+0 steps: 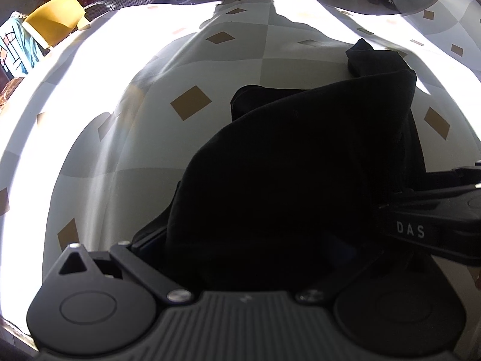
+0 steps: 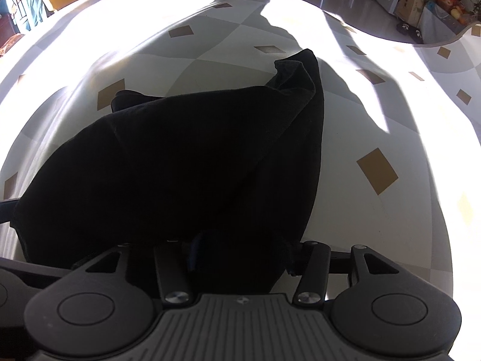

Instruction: Fold clothes

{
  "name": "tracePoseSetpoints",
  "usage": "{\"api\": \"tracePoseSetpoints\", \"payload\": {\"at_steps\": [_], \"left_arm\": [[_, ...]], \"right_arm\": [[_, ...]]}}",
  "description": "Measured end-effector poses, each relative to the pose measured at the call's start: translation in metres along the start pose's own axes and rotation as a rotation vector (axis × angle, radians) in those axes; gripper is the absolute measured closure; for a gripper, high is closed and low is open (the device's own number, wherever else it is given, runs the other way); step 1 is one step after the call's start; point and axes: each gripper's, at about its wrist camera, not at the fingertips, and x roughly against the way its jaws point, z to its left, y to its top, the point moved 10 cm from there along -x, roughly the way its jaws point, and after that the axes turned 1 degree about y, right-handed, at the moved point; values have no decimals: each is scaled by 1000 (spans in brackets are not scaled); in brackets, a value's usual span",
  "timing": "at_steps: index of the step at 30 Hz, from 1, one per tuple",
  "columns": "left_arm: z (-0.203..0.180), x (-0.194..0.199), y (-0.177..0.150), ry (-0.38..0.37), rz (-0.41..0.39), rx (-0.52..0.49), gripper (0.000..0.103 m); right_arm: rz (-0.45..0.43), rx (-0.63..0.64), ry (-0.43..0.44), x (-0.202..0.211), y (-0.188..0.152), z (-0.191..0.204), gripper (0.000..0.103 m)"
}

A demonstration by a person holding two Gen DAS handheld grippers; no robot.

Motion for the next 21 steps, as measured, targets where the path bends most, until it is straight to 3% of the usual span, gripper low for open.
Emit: {"api": "tracePoseSetpoints", "payload": {"at_steps": [11, 12, 15, 21], "left_arm": [[7, 1, 21, 2, -25, -30, 0], [6, 7, 15, 0, -28, -29, 0], [-18, 59, -68, -8, -38, -23, 0], [-14, 73, -54, -7, -67, -18, 0]], "right_arm": [[-25, -58, 18, 18, -7, -10, 53], [-31, -66, 21, 19, -7, -10, 53], [-38, -91, 31, 21, -6, -12, 52], [-31, -162, 54, 21, -2, -19, 52]]}}
